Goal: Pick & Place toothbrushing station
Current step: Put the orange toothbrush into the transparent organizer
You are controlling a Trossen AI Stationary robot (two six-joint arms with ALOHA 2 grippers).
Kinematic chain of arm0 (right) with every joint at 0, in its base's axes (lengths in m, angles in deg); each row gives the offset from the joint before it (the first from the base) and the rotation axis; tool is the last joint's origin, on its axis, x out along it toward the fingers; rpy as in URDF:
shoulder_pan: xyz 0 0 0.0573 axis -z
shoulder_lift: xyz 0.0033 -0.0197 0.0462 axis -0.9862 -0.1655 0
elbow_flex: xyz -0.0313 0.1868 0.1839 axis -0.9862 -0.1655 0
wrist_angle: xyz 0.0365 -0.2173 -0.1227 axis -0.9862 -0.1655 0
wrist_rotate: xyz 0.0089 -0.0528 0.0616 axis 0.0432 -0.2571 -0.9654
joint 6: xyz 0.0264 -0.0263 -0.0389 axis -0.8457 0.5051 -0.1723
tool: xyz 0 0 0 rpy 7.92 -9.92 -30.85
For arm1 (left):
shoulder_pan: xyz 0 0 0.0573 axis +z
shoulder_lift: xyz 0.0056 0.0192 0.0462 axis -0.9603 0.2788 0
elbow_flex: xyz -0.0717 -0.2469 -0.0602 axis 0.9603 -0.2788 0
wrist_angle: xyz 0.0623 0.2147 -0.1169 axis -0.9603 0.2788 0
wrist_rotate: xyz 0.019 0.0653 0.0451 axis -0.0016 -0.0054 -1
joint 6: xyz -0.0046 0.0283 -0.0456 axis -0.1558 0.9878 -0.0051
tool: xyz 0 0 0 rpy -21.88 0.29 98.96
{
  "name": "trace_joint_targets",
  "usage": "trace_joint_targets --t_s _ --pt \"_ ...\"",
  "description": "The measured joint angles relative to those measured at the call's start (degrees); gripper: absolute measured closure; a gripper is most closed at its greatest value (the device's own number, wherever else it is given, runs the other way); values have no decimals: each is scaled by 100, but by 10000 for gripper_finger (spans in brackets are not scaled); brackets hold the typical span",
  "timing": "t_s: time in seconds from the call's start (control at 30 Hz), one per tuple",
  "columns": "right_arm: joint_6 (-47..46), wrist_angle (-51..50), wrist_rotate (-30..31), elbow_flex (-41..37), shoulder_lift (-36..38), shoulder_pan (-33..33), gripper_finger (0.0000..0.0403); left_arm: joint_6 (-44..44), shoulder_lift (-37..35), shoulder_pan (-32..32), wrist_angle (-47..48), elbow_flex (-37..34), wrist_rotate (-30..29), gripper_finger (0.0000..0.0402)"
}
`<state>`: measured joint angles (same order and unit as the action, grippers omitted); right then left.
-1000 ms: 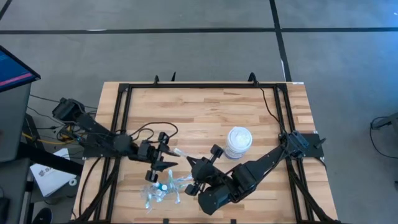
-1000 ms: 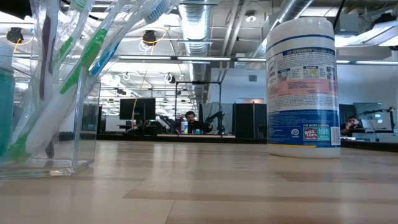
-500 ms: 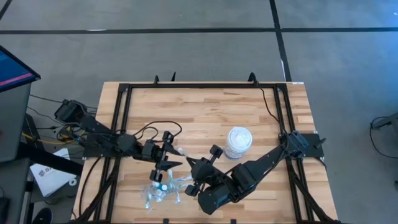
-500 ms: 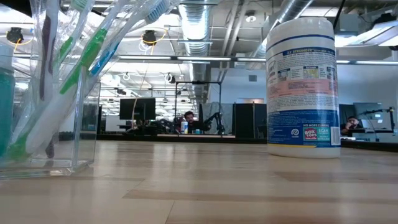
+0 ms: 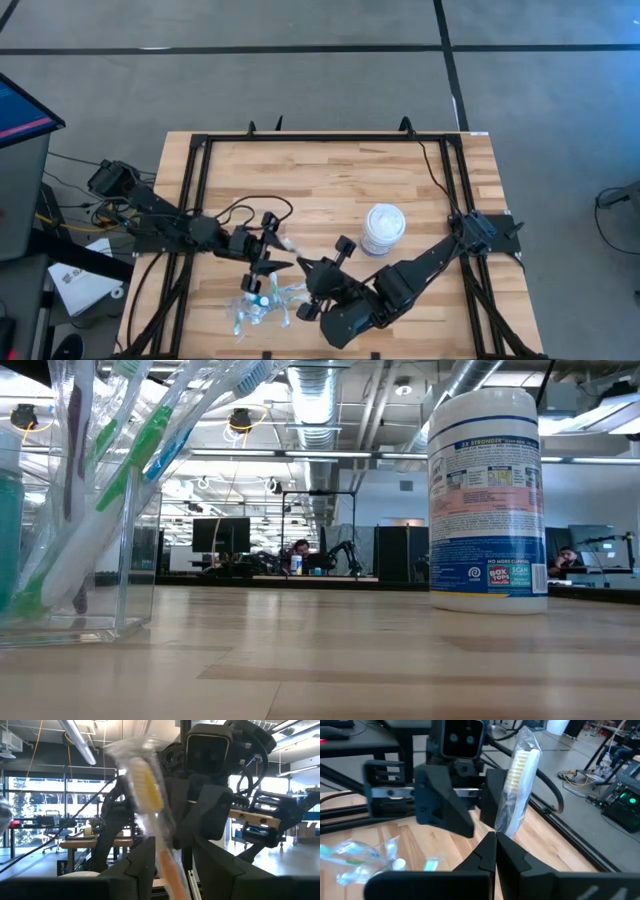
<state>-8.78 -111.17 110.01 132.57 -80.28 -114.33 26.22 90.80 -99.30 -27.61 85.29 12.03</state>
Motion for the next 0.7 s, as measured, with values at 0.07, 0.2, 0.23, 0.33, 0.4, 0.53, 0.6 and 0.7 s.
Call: trace_joint_targets --t_s 0.07,0.2,0.23,0.33,0.4,0.53,0.6,0.7 --pt "10 -8 -1 0 0 -25 403 0 0 19 4 0 0 276" --pt "10 8 -93 0 0 -25 403 -15 0 19 5 0 -13 276" --pt "10 7 -109 0 0 -25 403 -15 0 19 4 0 -13 276" --pt "25 -21 -111 0 0 -21 403 -15 0 19 3 0 -11 275" --pt "25 -21 -113 0 0 -9 403 -17 0 19 -7 0 -9 275" --pt "25 -32 -212 0 0 74 403 -14 0 19 -45 -2 156 280" --pt "25 -32 -322 0 0 137 403 -4 0 19 -81 -2 304 287" --pt "25 -37 -345 0 0 184 403 -2 0 23 -90 -4 314 309"
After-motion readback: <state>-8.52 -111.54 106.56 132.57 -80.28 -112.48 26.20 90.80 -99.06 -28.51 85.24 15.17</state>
